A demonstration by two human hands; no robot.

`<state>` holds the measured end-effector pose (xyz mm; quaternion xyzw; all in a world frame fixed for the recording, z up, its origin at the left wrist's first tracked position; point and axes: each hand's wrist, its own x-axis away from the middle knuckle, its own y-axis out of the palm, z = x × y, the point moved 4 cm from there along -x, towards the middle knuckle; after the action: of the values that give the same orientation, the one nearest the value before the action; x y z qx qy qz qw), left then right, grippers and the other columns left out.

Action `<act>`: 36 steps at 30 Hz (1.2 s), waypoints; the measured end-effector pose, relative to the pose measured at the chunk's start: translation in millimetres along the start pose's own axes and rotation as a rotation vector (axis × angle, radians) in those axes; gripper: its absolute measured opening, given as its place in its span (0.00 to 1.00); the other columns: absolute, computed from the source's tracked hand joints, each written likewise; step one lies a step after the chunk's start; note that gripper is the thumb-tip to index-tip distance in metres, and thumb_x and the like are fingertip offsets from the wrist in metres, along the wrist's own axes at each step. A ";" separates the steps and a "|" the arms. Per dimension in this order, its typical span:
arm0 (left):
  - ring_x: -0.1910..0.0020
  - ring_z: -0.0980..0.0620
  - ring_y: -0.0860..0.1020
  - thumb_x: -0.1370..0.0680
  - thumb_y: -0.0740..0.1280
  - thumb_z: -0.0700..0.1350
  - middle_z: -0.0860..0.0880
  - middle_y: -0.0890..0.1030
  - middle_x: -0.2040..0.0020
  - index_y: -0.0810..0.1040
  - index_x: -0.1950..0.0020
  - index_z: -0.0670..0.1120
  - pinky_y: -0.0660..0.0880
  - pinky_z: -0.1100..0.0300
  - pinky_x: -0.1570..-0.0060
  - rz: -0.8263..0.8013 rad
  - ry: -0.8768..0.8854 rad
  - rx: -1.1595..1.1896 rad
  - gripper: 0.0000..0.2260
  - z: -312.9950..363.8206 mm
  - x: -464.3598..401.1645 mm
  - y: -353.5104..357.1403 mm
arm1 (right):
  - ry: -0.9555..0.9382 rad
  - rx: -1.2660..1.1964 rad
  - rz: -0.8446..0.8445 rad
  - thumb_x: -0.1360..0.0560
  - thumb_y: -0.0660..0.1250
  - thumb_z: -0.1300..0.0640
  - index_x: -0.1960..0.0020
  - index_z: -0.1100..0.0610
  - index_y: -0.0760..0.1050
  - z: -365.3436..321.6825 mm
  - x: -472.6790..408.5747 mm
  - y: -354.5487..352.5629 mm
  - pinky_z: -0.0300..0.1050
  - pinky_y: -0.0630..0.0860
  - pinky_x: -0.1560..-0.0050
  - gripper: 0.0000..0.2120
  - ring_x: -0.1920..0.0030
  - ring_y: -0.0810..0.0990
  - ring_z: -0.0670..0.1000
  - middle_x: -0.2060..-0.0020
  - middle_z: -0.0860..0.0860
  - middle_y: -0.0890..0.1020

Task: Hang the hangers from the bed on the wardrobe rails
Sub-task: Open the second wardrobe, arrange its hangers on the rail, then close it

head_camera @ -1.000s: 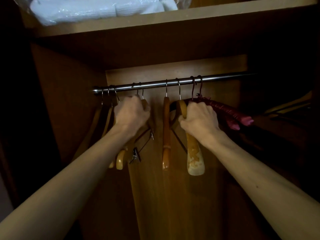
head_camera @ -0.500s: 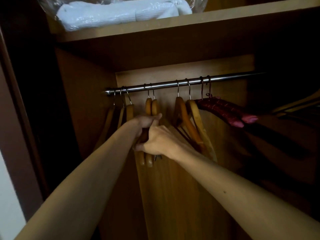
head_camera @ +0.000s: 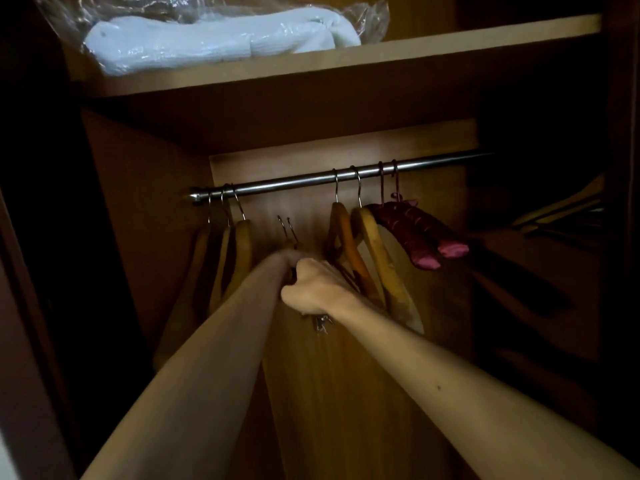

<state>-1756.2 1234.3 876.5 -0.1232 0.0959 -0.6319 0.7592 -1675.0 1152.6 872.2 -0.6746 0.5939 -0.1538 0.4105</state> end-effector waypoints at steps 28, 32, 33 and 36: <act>0.59 0.53 0.79 0.26 0.75 0.45 0.54 0.81 0.66 0.76 0.44 0.45 0.75 0.58 0.49 -0.690 -0.060 -0.422 0.14 -260.8 126.8 25.1 | -0.066 -0.015 -0.467 0.31 0.79 0.46 0.19 0.51 0.56 232.5 98.8 92.6 0.44 0.58 0.27 0.49 0.22 0.58 0.51 0.21 0.49 0.61; 0.59 0.55 0.80 0.34 0.77 0.55 0.45 0.82 0.59 0.81 0.47 0.42 0.74 0.56 0.48 -0.749 0.014 -0.409 0.22 -264.3 129.9 25.5 | -0.014 -0.164 -0.581 0.29 0.78 0.50 0.44 0.59 0.79 232.7 118.8 95.3 0.58 0.75 0.34 0.19 0.45 0.81 0.52 0.48 0.53 0.83; 0.58 0.57 0.80 0.35 0.76 0.55 0.47 0.82 0.60 0.83 0.53 0.47 0.72 0.56 0.48 -0.755 0.020 -0.426 0.17 -264.7 129.4 27.6 | -0.013 -0.185 -0.593 0.31 0.78 0.49 0.49 0.57 0.79 231.8 124.3 95.0 0.61 0.77 0.39 0.17 0.51 0.82 0.50 0.55 0.51 0.83; 0.47 0.55 0.79 0.38 0.78 0.59 0.56 0.83 0.54 0.83 0.56 0.57 0.71 0.55 0.45 -0.753 0.025 -0.471 0.14 -258.9 128.8 35.7 | -0.022 -0.172 -0.735 0.39 0.78 0.39 0.54 0.50 0.75 236.6 138.0 95.7 0.62 0.80 0.44 0.22 0.56 0.81 0.50 0.59 0.49 0.81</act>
<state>-1777.2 1096.7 620.5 -0.3115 0.1946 -0.8267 0.4262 -1541.0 1116.4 617.4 -0.8763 0.3187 -0.2331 0.2760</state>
